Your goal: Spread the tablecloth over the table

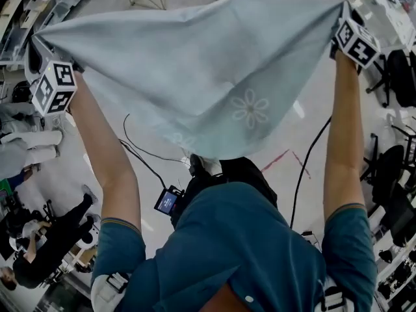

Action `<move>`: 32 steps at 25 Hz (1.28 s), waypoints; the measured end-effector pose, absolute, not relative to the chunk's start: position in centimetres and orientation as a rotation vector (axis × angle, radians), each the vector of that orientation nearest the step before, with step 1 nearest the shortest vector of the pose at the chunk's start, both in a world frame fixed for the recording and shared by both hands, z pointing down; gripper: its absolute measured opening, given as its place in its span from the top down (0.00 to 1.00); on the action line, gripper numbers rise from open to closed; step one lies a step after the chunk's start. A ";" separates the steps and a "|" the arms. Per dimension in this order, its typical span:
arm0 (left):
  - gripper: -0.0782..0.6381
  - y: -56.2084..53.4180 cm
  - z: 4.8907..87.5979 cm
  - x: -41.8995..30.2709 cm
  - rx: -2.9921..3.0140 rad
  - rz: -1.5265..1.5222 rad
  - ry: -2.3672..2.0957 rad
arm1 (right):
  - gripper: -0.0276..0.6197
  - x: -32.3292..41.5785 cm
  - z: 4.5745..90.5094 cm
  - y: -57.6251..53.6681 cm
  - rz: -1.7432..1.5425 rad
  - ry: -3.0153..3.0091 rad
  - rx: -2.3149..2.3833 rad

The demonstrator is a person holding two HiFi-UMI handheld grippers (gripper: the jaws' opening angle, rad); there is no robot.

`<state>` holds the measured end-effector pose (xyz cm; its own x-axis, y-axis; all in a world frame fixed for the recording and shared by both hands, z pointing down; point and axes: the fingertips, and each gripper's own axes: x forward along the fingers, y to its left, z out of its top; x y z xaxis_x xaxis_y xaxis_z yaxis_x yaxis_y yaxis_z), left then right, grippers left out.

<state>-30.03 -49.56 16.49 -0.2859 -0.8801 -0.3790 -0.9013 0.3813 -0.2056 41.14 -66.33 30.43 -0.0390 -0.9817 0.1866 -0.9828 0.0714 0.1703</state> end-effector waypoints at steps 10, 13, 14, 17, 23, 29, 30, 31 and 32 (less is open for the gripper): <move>0.89 -56.4 26.9 -37.7 -1.586 -0.143 2.447 | 0.94 41.7 39.0 -73.1 0.049 -2.054 1.904; 0.89 -58.2 31.4 -39.1 -1.622 -0.276 2.496 | 0.94 41.6 41.4 -74.2 0.071 -2.032 1.881; 0.89 -58.4 33.0 -39.6 -1.629 -0.324 2.512 | 0.94 41.5 42.3 -74.4 0.078 -2.026 1.871; 0.89 -58.7 38.2 -41.0 -1.651 -0.480 2.560 | 0.94 41.3 45.4 -74.6 0.117 -2.005 1.831; 0.79 -56.2 51.4 -43.5 -1.757 -0.816 2.732 | 0.93 40.0 54.5 -73.9 0.276 -1.957 1.651; 0.78 -53.4 58.4 -38.8 -1.869 -0.876 2.707 | 0.87 39.0 61.5 -72.1 0.445 -1.900 1.559; 0.79 -53.3 59.3 -36.9 -1.923 -0.862 2.676 | 0.82 39.0 62.3 -71.6 0.471 -1.888 1.565; 0.79 -53.3 60.1 -34.8 -1.986 -0.842 2.636 | 0.78 38.9 63.1 -71.2 0.494 -1.875 1.572; 0.79 -53.2 60.9 -32.4 -2.055 -0.824 2.586 | 0.75 38.9 63.8 -70.7 0.514 -1.863 1.579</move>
